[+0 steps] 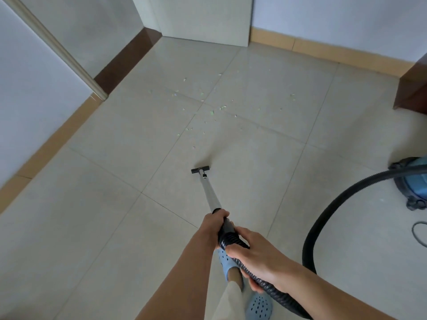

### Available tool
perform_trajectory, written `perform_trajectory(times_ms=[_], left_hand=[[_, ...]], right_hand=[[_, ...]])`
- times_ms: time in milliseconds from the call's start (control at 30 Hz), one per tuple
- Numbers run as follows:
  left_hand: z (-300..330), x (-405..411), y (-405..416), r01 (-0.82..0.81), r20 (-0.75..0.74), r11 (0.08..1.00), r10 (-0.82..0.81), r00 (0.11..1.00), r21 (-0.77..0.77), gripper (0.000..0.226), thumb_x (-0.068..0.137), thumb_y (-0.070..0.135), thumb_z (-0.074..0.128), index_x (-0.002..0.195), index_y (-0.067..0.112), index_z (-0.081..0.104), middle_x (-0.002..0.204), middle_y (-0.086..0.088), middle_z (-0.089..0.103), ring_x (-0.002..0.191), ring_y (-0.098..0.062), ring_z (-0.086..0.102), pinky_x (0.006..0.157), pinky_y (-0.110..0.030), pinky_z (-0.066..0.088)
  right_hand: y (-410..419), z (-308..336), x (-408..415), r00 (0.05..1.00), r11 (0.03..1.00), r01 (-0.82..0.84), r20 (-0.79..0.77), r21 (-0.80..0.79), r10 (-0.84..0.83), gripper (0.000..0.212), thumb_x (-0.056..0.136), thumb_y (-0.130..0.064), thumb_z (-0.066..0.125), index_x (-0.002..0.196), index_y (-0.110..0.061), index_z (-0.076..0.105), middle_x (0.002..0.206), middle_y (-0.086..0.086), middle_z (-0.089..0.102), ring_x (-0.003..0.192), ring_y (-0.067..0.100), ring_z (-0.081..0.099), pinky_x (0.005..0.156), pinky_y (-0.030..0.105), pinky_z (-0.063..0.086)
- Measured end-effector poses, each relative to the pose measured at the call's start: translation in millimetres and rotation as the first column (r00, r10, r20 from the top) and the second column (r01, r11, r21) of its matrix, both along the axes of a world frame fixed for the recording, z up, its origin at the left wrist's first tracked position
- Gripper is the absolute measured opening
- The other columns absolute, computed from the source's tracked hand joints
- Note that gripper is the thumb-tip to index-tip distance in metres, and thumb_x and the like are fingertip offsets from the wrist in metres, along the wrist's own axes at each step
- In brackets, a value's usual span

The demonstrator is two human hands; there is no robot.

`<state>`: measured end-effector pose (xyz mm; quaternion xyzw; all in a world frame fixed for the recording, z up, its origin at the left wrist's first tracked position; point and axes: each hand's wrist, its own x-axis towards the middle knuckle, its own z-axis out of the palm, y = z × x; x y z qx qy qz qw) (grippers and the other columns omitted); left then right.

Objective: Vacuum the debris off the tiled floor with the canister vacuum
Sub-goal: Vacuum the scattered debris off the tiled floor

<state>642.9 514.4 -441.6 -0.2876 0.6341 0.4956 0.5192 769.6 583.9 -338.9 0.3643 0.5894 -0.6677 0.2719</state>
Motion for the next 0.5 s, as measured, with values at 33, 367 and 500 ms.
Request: perform_trajectory(times_ms=[33, 367, 500], left_hand=[[-1.9, -4.1, -0.9, -0.014, 0.004, 1.000, 0.014, 1.000, 0.006, 0.016, 0.091, 0.006, 0.057, 0.100, -0.005, 0.051, 0.069, -0.013, 0.055, 0.055, -0.023, 0.056, 0.049, -0.029, 0.051], [-16.4, -77.0, 16.8, -0.105, -0.015, 0.993, 0.106, 0.994, 0.055, 0.016, 0.091, 0.005, 0.057, 0.101, -0.005, 0.051, 0.071, -0.014, 0.055, 0.054, -0.023, 0.056, 0.050, -0.029, 0.051], [-16.0, -114.9, 23.3, -0.194, 0.015, 0.976, 0.194, 0.981, 0.100, 0.009, 0.091, 0.004, 0.056, 0.092, -0.003, 0.051, 0.064, -0.012, 0.054, 0.051, -0.022, 0.054, 0.048, -0.028, 0.050]], right_hand=[[-0.2, -1.2, -4.4, 1.000, 1.000, -0.005, -0.009, 0.004, 0.005, 0.040, 0.092, -0.024, 0.056, 0.129, -0.039, 0.054, 0.058, 0.004, 0.053, 0.034, 0.017, 0.044, 0.038, 0.025, 0.038], [18.3, -15.2, -81.7, 0.994, 0.988, -0.073, -0.067, 0.137, 0.083, 0.036, 0.087, -0.031, 0.061, 0.120, -0.044, 0.057, 0.065, -0.004, 0.063, 0.054, 0.014, 0.059, 0.054, 0.026, 0.045], [27.2, -22.0, -121.3, 0.983, 0.961, -0.160, -0.048, 0.224, 0.175, 0.056, 0.080, -0.043, 0.056, 0.135, -0.052, 0.049, 0.063, -0.003, 0.063, 0.044, 0.009, 0.055, 0.058, 0.034, 0.047]])
